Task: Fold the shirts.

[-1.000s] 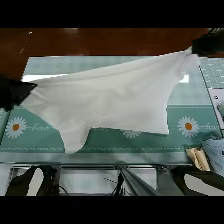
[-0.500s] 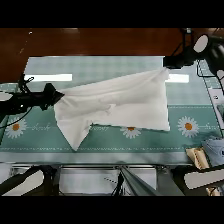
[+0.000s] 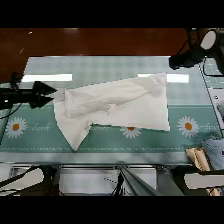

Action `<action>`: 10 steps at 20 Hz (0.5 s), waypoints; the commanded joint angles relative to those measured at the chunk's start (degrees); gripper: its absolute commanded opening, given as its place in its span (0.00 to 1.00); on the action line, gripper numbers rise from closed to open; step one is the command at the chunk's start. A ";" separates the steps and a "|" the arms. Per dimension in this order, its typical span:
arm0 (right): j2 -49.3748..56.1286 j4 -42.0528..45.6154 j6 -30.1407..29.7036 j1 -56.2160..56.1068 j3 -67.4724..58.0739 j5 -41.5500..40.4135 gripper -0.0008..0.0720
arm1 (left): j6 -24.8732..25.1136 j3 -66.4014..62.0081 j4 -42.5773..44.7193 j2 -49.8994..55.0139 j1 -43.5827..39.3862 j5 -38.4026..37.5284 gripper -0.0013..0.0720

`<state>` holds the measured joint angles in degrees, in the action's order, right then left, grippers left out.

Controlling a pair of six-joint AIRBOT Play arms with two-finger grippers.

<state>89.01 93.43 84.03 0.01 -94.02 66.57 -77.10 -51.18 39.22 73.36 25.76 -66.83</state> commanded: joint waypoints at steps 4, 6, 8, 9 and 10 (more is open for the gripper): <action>-5.90 -5.35 1.20 11.17 4.20 10.01 0.61 | 0.85 3.52 16.44 -2.56 16.41 -17.46 0.78; -5.92 -12.37 -0.39 13.97 7.41 11.37 0.61 | 2.45 7.61 15.10 -1.84 15.85 -15.17 0.95; -5.92 -14.34 -1.60 14.64 9.79 11.37 0.61 | 4.68 9.92 14.80 -1.09 13.88 -12.04 0.95; -5.92 -14.23 -2.27 14.62 10.56 11.02 0.61 | 4.70 10.38 14.78 -0.70 12.61 -10.08 0.95; -5.90 -14.47 -2.32 14.62 11.06 10.49 0.61 | 4.68 10.38 14.71 -0.24 10.93 -7.82 0.94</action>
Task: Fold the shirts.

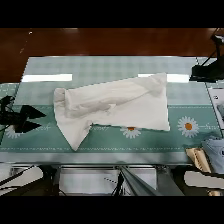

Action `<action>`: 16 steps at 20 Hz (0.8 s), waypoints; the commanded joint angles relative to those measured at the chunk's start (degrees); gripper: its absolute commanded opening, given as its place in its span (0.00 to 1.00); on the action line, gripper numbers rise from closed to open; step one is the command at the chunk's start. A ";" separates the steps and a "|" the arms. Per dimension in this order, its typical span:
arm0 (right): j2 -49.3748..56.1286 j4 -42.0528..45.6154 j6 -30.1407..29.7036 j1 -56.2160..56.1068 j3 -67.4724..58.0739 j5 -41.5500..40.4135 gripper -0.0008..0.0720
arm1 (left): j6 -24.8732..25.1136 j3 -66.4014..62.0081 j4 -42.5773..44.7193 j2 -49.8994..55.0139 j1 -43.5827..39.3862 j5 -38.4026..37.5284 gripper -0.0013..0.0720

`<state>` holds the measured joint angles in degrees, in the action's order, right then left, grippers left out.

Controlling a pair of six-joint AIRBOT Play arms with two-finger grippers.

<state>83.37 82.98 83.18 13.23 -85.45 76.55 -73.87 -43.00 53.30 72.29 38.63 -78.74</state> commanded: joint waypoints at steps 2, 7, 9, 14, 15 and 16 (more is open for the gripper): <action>-0.28 -4.31 -1.57 1.42 2.97 -0.39 0.61 | 1.42 2.21 -1.18 1.64 -5.51 8.98 0.94; -0.28 -4.63 -1.99 1.40 2.97 -0.48 0.61 | 1.40 2.21 -9.46 5.40 -15.69 17.90 0.93; -0.28 -4.63 -1.97 1.42 2.97 -0.28 0.61 | 1.40 2.16 -11.93 8.52 -20.00 18.27 0.92; -0.57 -0.31 -2.19 2.32 2.97 2.93 0.61 | 4.44 2.08 -12.15 12.33 -21.66 14.36 0.06; -0.87 0.68 -2.54 3.17 3.43 3.82 0.61 | 4.46 2.03 -12.15 12.20 -20.92 13.64 0.05; -1.64 1.07 -2.56 4.46 4.72 4.02 0.61 | 4.92 2.03 -12.17 11.96 -20.09 12.87 0.06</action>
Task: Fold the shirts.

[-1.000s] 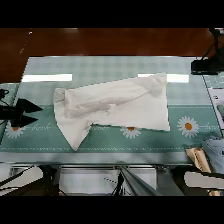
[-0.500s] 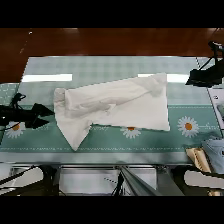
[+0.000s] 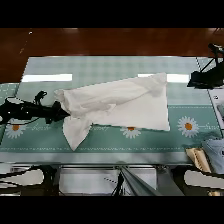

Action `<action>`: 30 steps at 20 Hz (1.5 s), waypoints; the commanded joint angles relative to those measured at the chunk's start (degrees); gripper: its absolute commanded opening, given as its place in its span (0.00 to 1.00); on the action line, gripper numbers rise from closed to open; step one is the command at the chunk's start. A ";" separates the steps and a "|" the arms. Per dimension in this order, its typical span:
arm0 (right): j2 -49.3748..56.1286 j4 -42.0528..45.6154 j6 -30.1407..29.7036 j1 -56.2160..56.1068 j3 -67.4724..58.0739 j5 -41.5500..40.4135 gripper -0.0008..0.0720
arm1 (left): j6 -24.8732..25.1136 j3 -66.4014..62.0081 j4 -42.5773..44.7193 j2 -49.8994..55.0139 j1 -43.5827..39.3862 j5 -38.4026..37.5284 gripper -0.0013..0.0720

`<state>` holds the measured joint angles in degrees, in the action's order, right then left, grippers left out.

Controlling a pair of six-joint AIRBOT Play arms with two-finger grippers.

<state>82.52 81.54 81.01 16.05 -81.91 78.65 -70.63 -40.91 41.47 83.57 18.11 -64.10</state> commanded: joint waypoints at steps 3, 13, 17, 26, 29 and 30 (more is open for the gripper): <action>-5.81 0.33 -0.66 7.48 10.29 1.16 0.61 | 3.74 -0.07 -0.37 -0.37 2.14 -3.72 0.06; -12.52 -31.12 -11.39 12.66 44.85 -8.68 0.74 | 7.17 -0.11 -1.07 -0.74 2.29 -7.10 0.06; -12.50 -31.43 -11.19 7.30 48.00 -15.98 0.74 | 8.26 -0.13 -4.85 -0.74 2.27 -7.19 0.06; -12.52 -25.57 -2.14 -9.57 48.06 -22.05 0.25 | 12.52 -0.63 -14.53 -0.83 2.27 -7.63 0.06; -15.82 -25.27 -6.21 -10.40 45.64 -19.80 0.06 | 15.15 -3.39 -14.53 -3.82 2.29 -8.39 0.05; -18.62 -25.14 -7.52 -9.88 43.52 -19.32 0.06 | 15.08 -5.35 -14.53 -6.27 2.29 -8.52 0.05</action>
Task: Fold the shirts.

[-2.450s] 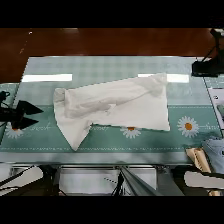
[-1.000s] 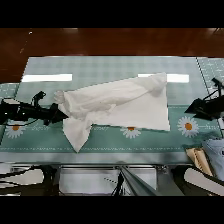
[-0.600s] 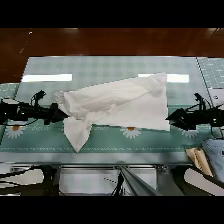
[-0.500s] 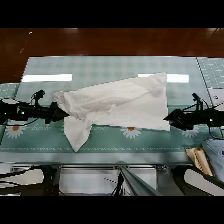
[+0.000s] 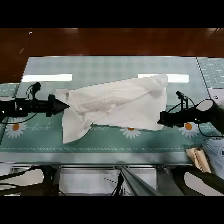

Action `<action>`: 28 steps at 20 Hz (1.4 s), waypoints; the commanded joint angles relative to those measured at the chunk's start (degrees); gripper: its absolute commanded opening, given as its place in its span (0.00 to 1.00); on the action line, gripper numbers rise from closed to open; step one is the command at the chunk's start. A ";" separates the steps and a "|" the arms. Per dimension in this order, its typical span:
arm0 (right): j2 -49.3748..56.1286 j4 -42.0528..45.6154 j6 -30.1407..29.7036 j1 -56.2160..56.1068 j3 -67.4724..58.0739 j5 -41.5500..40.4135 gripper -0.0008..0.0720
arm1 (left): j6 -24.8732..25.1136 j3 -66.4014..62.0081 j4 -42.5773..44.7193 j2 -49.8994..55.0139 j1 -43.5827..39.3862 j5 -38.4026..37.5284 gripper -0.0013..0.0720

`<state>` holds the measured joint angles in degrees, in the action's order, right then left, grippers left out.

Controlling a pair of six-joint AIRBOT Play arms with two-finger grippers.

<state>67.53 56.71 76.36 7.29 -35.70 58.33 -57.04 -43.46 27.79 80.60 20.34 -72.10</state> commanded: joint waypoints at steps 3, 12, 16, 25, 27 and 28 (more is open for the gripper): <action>-13.97 -0.72 -3.37 1.31 -13.03 -0.13 0.06 | 0.83 -11.37 -3.56 -12.68 0.07 -3.30 0.05; -30.73 0.98 -3.93 2.60 -51.28 -19.91 0.06 | 5.62 -42.47 -13.35 -43.54 0.07 23.78 0.05; -31.04 6.19 -1.46 2.60 -60.92 -14.27 0.06 | 3.54 -47.76 -2.51 -51.36 0.07 27.26 0.05; -37.35 24.17 12.17 2.60 -65.61 21.35 0.06 | -22.64 -54.53 30.53 -57.37 0.07 -6.97 0.05; -37.05 25.70 12.20 2.60 -65.59 30.36 0.06 | -25.53 -54.86 29.81 -56.72 0.07 -13.35 0.05; -36.37 26.32 12.17 2.60 -65.59 34.40 0.06 | -26.99 -54.86 29.40 -55.87 0.09 -17.25 0.05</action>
<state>31.20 78.83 87.20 9.89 -100.95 78.46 -78.13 -97.17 52.99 24.03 20.36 -76.34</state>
